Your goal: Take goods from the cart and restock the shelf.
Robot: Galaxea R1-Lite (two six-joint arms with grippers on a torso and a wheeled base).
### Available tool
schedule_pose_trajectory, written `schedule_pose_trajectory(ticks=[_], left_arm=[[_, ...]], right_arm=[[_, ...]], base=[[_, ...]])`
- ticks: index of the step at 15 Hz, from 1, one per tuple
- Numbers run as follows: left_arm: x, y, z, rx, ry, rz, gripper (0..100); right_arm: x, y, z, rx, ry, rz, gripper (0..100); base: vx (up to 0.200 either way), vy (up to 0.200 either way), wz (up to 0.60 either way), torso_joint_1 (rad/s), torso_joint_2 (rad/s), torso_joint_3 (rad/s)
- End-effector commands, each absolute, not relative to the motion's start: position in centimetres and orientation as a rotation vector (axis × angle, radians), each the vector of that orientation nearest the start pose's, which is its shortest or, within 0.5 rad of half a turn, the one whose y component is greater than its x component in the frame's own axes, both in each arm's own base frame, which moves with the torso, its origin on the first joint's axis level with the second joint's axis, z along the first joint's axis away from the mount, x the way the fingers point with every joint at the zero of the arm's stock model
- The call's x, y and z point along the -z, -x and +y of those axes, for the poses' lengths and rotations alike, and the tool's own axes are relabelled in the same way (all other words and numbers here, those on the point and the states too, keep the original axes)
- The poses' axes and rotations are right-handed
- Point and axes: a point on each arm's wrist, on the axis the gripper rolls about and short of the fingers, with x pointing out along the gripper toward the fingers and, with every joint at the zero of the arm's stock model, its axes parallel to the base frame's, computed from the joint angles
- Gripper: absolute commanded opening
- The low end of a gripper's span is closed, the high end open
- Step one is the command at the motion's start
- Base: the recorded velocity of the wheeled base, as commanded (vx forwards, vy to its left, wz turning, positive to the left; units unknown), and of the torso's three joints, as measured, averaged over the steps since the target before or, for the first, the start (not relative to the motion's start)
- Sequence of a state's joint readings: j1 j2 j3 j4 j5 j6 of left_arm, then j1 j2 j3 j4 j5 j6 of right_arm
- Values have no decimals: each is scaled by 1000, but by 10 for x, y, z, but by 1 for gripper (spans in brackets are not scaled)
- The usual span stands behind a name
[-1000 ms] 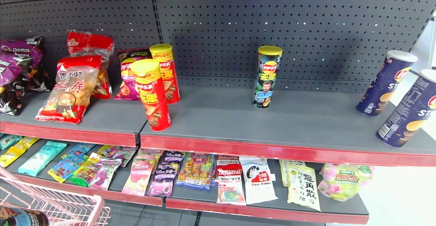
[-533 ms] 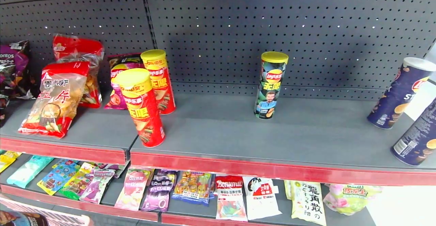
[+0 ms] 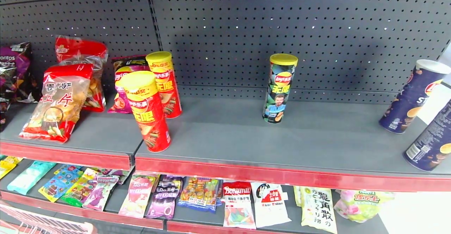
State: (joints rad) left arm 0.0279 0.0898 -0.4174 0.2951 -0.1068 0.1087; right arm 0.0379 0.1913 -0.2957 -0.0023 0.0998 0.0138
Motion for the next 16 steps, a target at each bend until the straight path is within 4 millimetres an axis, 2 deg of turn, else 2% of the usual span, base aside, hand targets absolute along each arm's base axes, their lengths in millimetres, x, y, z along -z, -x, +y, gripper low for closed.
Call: schedule_pose_trajectory(ticks=[1,5,7,9,13,16], left_arm=[[-164,50,-4,77,-104,-30,0],[-178,45,-4,90,-17,-18,0],[-184,45,-4,135,34,-24,0],[-184,47,-5,131,30,-34,0],[-185,47,-4,129,-14,-34,0],[-185,46,-5,127,-15,-34,0]], right_arm=[[-262,-48,15,-438,52,8,100],[-259,-119,52,-631,80,117,100],[-249,-175,73,-632,74,153,100],[-240,-213,89,-651,78,185,100],[-228,-262,113,-741,77,230,100],[-224,-285,119,-739,78,238,100]], base=[[0,0,0,0,0,0],[0,0,0,0,0,0],[0,0,0,0,0,0],[0,0,0,0,0,0],[0,0,0,0,0,0],[0,0,0,0,0,0]])
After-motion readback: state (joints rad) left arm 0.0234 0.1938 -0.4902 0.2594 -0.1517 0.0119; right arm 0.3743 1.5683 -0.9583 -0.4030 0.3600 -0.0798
